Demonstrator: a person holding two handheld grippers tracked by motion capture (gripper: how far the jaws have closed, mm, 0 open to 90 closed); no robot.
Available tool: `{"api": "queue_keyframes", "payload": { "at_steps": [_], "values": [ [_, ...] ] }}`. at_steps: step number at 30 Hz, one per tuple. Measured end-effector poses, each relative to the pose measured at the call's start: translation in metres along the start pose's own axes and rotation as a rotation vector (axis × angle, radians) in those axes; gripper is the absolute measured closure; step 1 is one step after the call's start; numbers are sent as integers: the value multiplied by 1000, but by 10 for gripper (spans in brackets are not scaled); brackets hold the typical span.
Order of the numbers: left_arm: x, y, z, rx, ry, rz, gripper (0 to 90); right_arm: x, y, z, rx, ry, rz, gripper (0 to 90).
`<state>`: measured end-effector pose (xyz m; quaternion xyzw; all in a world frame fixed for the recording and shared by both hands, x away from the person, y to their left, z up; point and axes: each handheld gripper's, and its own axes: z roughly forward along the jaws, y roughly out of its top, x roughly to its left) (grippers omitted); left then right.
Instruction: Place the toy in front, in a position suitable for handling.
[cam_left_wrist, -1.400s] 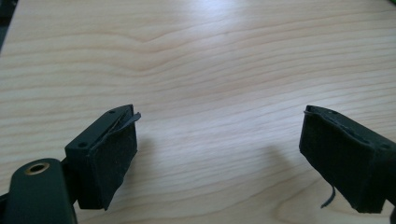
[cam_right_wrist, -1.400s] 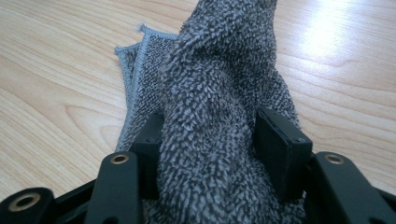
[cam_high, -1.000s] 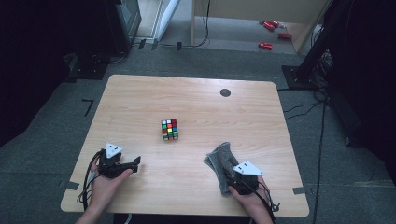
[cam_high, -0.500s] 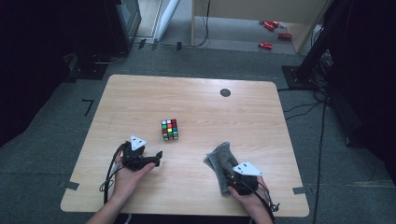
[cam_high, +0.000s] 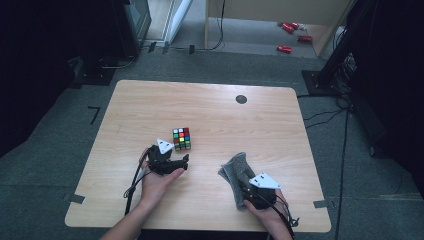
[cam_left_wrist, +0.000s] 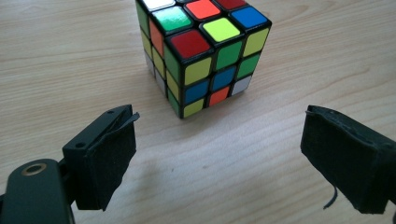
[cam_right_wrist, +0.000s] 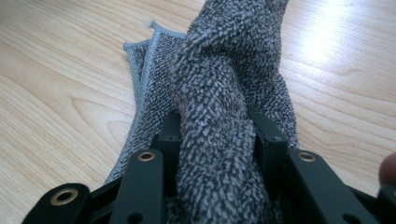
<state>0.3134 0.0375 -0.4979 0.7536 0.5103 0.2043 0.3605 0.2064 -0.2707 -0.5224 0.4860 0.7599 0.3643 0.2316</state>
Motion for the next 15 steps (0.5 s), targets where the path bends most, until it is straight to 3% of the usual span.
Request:
{"api": "queue_keyframes", "payload": {
  "at_steps": [15],
  "values": [
    [-14, 12, 30, -3, 58, -42, 146, 0, 0, 0, -1, 2, -5, 637]
  ]
}}
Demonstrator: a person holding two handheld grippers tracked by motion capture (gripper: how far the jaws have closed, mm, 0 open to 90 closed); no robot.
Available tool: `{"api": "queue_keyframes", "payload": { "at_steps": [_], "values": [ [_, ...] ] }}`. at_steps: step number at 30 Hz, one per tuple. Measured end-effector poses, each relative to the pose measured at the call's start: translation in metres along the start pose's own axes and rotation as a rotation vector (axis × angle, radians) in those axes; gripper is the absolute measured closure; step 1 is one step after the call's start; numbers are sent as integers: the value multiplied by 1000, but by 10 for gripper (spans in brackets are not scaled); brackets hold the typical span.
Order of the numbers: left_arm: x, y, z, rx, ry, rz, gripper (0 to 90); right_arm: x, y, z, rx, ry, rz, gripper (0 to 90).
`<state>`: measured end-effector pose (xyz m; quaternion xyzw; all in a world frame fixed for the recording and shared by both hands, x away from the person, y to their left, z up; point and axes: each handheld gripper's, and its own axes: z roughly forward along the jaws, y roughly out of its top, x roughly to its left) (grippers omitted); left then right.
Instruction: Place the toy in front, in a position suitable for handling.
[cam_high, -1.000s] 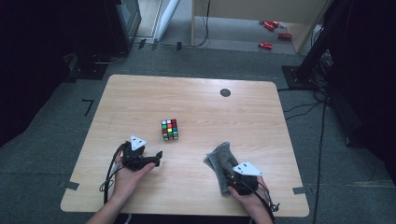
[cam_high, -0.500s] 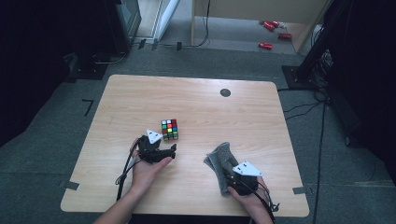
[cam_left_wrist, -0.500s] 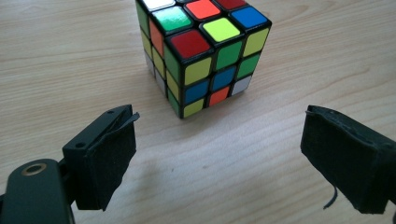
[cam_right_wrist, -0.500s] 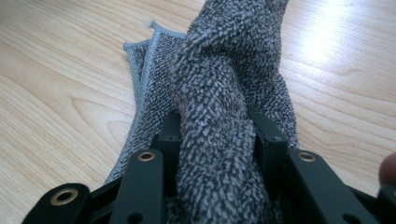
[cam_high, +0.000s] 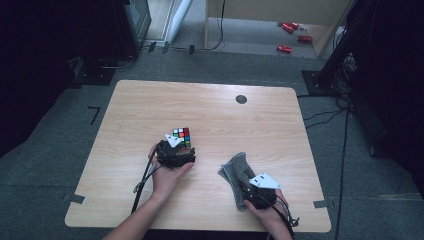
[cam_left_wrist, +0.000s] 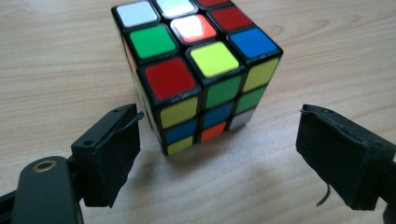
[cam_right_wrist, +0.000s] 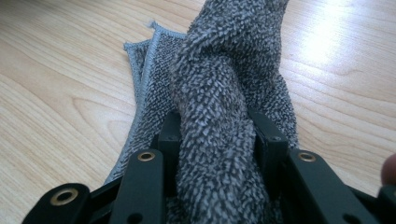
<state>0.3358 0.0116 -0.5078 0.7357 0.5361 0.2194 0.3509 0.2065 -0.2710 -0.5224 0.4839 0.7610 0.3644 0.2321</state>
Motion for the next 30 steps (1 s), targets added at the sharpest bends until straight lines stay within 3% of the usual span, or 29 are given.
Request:
{"api": "queue_keyframes", "payload": {
  "at_steps": [7, 9, 13, 17, 21, 30],
  "values": [
    [-4, 5, 11, 2, 78, 6, 220, 0, 0, 0, 0, 1, 1, 636],
    [-4, 5, 13, 13, 111, 25, 240, 0, 0, 0, 0, 2, 1, 636],
    [-2, 8, 16, 12, 130, 9, 252, 0, 0, 0, 0, 2, 0, 636],
    [-2, 14, 17, -13, 127, -25, 241, 0, 0, 0, 0, 2, 0, 636],
    [-2, 18, 21, -6, 133, -64, 230, 0, 0, 0, 0, 2, 1, 636],
    [-2, 21, 24, 4, 151, -47, 301, 0, 0, 0, -1, 4, -1, 635]
  ]
}}
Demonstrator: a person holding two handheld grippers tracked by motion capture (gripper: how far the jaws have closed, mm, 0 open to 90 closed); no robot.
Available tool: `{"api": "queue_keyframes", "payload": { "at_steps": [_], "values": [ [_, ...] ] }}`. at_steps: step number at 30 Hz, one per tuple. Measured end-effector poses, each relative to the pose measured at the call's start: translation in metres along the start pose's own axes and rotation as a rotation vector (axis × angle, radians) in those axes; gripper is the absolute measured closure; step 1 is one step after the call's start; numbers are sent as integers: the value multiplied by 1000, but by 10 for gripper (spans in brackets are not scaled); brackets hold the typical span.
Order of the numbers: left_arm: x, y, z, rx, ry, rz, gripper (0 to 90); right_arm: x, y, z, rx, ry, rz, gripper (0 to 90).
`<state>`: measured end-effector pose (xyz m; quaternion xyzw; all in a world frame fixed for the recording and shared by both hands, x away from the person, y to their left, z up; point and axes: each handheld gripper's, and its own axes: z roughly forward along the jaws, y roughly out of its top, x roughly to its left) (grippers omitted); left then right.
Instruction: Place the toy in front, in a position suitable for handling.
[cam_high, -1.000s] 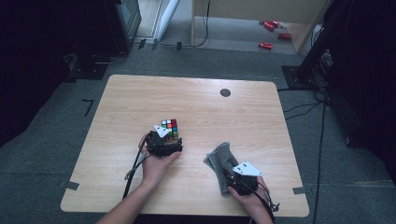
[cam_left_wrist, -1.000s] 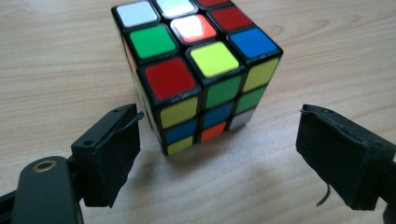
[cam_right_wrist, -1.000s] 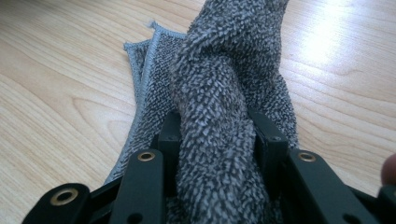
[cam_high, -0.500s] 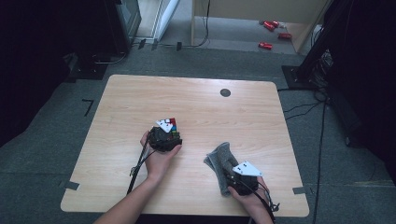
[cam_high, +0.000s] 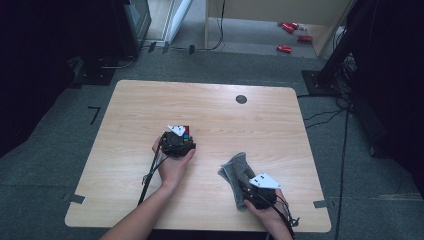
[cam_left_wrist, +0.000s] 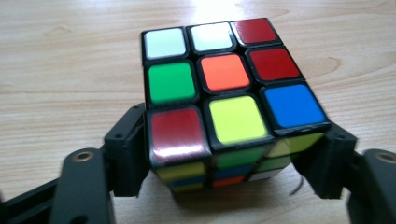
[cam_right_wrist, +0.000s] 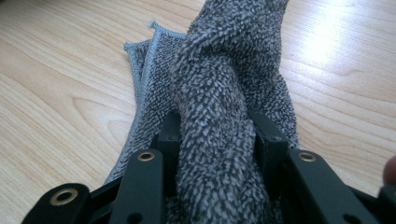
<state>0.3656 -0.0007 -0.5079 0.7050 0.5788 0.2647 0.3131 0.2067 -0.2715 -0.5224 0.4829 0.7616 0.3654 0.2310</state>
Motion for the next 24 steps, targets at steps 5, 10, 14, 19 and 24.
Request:
{"api": "queue_keyframes", "payload": {
  "at_steps": [5, 10, 14, 19, 24],
  "values": [
    [4, -1, -4, 2, -22, 72, 331, 0, 0, 0, 0, -2, 0, 635],
    [11, -4, -16, -30, -104, 141, 338, 3, 1, 0, -1, -21, -14, 661],
    [15, -4, -33, -66, -255, 242, 340, 5, 1, -1, -4, -36, -18, 706],
    [26, -7, -52, -95, -391, 325, 342, 1, 4, -3, -4, -17, 13, 734],
    [38, -10, -62, -109, -490, 354, 343, -2, 12, -8, -30, -30, 18, 741]
  ]
}}
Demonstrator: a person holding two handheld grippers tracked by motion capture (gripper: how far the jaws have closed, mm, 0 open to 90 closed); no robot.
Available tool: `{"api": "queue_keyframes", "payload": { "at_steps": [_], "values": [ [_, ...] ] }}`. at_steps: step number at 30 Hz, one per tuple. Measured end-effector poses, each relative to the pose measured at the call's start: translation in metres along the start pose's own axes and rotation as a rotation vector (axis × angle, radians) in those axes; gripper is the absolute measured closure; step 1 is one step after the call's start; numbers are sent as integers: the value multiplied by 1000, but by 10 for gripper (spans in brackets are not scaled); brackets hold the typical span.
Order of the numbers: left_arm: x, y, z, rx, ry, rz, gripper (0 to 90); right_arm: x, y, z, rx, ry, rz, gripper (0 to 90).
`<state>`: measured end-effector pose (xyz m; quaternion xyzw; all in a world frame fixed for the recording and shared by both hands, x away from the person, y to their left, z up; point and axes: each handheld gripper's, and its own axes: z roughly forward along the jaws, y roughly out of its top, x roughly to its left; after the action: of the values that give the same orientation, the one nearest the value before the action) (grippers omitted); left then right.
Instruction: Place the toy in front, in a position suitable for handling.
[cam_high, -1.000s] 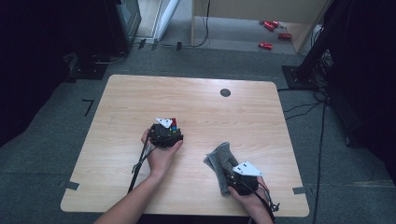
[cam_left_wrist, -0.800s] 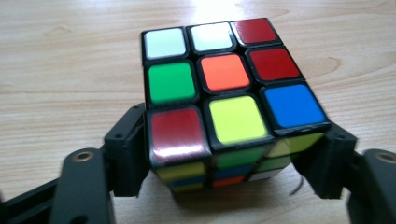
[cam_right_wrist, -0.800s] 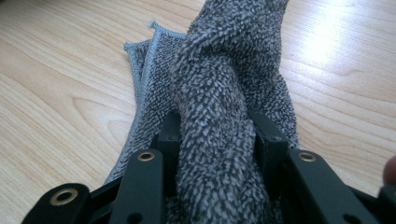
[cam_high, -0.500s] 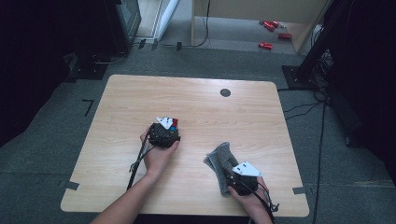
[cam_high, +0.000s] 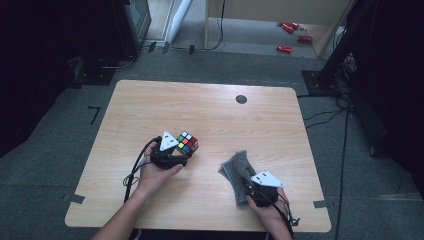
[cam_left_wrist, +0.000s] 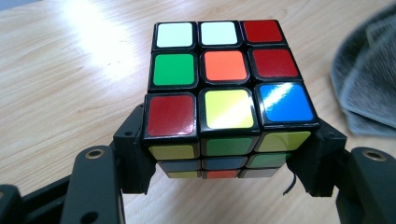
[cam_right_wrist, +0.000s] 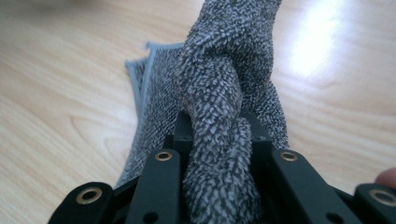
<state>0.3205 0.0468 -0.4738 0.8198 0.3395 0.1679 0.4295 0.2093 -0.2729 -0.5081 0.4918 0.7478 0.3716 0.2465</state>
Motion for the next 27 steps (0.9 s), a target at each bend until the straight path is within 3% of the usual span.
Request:
{"api": "queue_keyframes", "payload": {
  "at_steps": [2, 4, 8, 10, 11, 13, 17, 18, 20, 23, 27],
  "values": [
    [0, -3, -6, -17, -61, 39, 344, -2, 6, -2, -17, -6, 3, 742],
    [-3, -5, -11, -31, -68, 67, 344, -5, 13, -4, -34, -8, 13, 742],
    [-2, -5, -19, -12, -129, 72, 344, -11, 30, -8, -60, 1, 38, 742],
    [-3, -5, -23, -6, -223, 89, 345, -13, 40, -9, -79, -1, 44, 742],
    [-6, -5, -26, -2, -239, 111, 345, -14, 45, -10, -89, 2, 45, 741],
    [-11, -4, -28, 6, -240, 142, 345, -16, 55, -12, -108, 0, 56, 742],
    [-10, -5, -31, -17, -234, 111, 344, -26, 69, -15, -140, 8, 101, 741],
    [-9, -6, -31, -18, -249, 116, 344, -28, 72, -16, -145, 8, 109, 741],
    [-14, -7, -32, -24, -271, 164, 342, -33, 75, -17, -163, -5, 124, 740],
    [-22, -7, -32, -13, -262, 223, 341, -41, 74, -18, -182, -4, 171, 739],
    [-23, -8, -27, -19, -257, 204, 343, -43, 71, -19, -184, 3, 172, 738]
  ]
}}
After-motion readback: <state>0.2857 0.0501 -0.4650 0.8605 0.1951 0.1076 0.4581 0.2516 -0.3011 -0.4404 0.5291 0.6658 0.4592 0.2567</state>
